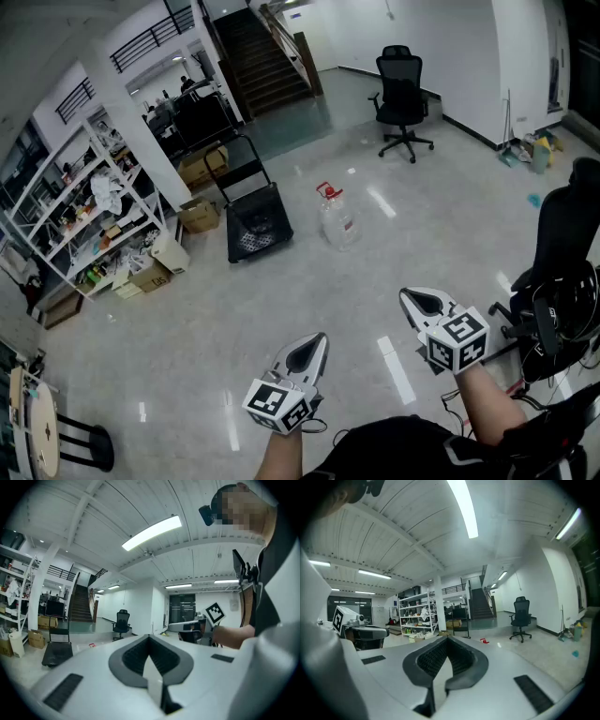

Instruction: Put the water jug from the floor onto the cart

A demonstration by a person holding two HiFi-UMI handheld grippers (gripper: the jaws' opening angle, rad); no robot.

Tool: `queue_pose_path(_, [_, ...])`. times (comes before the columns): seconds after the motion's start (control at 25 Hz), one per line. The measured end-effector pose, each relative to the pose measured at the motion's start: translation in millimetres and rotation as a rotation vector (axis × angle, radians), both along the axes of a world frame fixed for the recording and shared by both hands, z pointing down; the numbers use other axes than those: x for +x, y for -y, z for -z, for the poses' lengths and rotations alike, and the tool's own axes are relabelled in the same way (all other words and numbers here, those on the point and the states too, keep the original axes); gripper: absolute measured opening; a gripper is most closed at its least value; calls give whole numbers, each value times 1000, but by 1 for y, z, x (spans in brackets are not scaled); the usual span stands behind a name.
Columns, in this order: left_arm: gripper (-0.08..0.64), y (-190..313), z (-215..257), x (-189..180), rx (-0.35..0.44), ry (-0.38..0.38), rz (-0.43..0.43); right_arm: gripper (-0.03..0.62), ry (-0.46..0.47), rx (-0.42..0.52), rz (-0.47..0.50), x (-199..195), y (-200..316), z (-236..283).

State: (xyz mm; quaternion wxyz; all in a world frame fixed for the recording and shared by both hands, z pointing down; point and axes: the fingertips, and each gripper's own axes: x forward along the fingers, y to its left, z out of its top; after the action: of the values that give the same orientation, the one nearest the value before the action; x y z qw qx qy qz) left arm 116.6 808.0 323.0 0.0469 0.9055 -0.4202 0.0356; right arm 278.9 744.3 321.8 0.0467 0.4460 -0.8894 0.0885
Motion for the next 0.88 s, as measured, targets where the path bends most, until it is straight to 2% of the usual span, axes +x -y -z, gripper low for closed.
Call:
queue_pose_path(0.4, [-2,-1,1,9,-11,-22,26,0,1,-1,17,8,-1,1])
queue_pose_path(0.88, [-2,4,8,26,0,5,37,0,13,3,48,20,5,2])
